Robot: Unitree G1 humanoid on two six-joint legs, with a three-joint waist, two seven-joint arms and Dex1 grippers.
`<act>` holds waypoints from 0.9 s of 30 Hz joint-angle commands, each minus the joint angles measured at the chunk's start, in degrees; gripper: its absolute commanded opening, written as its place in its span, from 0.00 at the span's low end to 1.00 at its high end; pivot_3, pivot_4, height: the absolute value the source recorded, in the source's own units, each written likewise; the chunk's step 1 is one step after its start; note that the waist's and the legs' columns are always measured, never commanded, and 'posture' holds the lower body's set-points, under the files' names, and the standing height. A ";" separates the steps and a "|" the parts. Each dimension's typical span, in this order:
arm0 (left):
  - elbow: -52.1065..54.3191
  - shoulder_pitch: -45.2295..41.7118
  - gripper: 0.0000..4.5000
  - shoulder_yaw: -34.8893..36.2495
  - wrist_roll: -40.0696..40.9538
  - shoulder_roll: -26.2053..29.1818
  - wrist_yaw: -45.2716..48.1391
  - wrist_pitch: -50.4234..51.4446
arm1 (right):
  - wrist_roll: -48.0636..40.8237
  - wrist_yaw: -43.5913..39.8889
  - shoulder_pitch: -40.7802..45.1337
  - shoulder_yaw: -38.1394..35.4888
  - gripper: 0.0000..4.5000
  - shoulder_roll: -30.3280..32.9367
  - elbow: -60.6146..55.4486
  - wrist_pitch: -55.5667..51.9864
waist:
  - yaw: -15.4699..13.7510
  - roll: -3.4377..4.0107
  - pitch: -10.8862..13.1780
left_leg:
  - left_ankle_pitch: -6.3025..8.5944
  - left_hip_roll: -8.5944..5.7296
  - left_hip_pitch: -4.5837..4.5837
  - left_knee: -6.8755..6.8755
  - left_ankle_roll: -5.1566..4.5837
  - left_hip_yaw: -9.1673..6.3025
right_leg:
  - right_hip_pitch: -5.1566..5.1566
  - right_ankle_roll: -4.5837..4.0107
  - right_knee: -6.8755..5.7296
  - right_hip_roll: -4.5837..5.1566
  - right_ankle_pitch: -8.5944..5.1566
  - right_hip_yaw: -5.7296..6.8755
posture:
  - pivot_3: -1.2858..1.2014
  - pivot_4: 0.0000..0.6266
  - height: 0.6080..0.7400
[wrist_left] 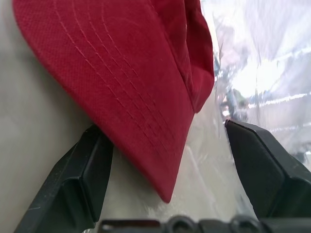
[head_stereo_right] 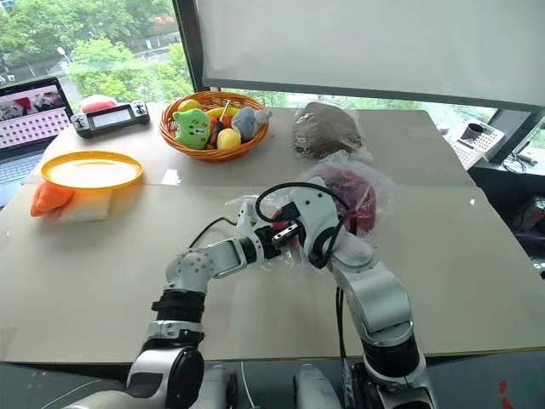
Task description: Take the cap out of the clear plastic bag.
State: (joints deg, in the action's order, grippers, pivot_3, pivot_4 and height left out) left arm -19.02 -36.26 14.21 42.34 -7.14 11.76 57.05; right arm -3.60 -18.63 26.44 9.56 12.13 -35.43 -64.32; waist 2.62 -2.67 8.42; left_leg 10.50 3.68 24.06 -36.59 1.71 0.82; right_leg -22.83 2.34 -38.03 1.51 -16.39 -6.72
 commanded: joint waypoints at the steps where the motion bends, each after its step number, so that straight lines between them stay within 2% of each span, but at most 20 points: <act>1: -5.35 -0.86 0.74 0.24 -1.95 -4.05 -4.87 -1.32 | -0.99 0.19 0.31 0.04 0.00 0.67 -3.03 1.55 | 0.14 0.00 0.00 | 0.00 -0.01 -0.32 0.00 0.01 -0.01 | 0.32 0.18 0.05 -0.01 -0.11 -0.01 | 0.52 0.24 1.00; 2: -5.01 -0.83 0.70 -0.04 -1.50 -3.93 -4.87 -1.17 | -1.02 0.32 0.18 0.02 0.00 0.74 -3.14 1.56 | 0.22 -0.01 0.00 | 0.01 0.00 -0.47 0.00 0.01 -0.02 | 0.46 0.22 0.06 -0.01 -0.14 -0.01 | 0.52 0.24 1.00; 7: -3.97 -1.23 0.28 0.21 0.81 -2.84 -5.71 1.08 | -0.74 0.46 -0.50 0.31 0.00 1.76 -2.98 2.11 | 0.33 -0.01 0.01 | 0.01 -0.04 -0.57 0.23 0.02 -0.04 | 0.50 0.23 0.23 -0.02 -0.16 -0.03 | 0.52 0.24 1.00; 11: -3.54 -1.86 0.02 2.11 4.30 -1.80 -6.30 4.15 | -0.34 0.52 -0.70 1.22 0.00 2.74 -2.24 3.05 | 0.08 0.00 0.01 | 0.01 -0.05 -0.51 0.41 0.02 -0.07 | 0.48 0.21 0.43 -0.01 -0.15 -0.02 | 0.52 0.24 1.00; 15: -1.40 -2.24 0.01 4.85 9.18 -0.31 -7.39 8.77 | -0.03 0.66 -0.89 1.97 0.00 3.48 -1.53 4.04 | 0.18 -0.01 0.02 | 0.01 -0.06 -0.51 0.40 0.02 -0.08 | 0.48 0.23 0.45 -0.01 -0.15 -0.02 | 0.52 0.24 1.00; 18: 2.73 -1.58 0.01 6.31 12.90 4.01 -6.90 15.40 | 0.40 0.75 -0.99 2.50 0.00 4.52 -1.18 4.64 | 0.25 -0.01 0.04 | 0.01 -0.06 -0.41 0.48 0.02 -0.09 | 0.35 0.22 0.48 -0.02 -0.16 -0.02 | 0.52 0.24 1.00; 23: 12.65 2.49 0.01 7.31 20.78 14.18 -1.20 29.05 | 0.66 1.15 -1.67 2.86 0.00 5.80 -1.16 5.07 | 1.24 0.00 0.05 | -0.08 -0.06 0.26 0.57 0.15 -0.13 | -0.43 -0.03 0.31 -0.03 -0.01 -0.06 | 0.52 0.24 1.00; 27: 18.27 7.90 0.01 7.98 24.50 27.19 7.84 34.07 | 0.80 1.26 -2.65 3.28 0.00 6.64 -1.22 5.71 | 1.41 0.02 0.09 | -0.09 -0.08 0.27 0.75 0.19 -0.21 | -0.49 -0.18 0.30 -0.03 0.06 -0.04 | 0.52 0.24 1.00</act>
State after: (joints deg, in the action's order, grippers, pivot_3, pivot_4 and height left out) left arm -4.15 -30.23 21.75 64.76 15.58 14.69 88.93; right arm -3.35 -18.01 23.74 13.15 18.33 -35.18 -60.38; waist 4.03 -2.65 8.50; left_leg 10.42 3.62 24.32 -35.81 1.91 0.60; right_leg -23.35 2.14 -37.71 1.47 -16.34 -6.75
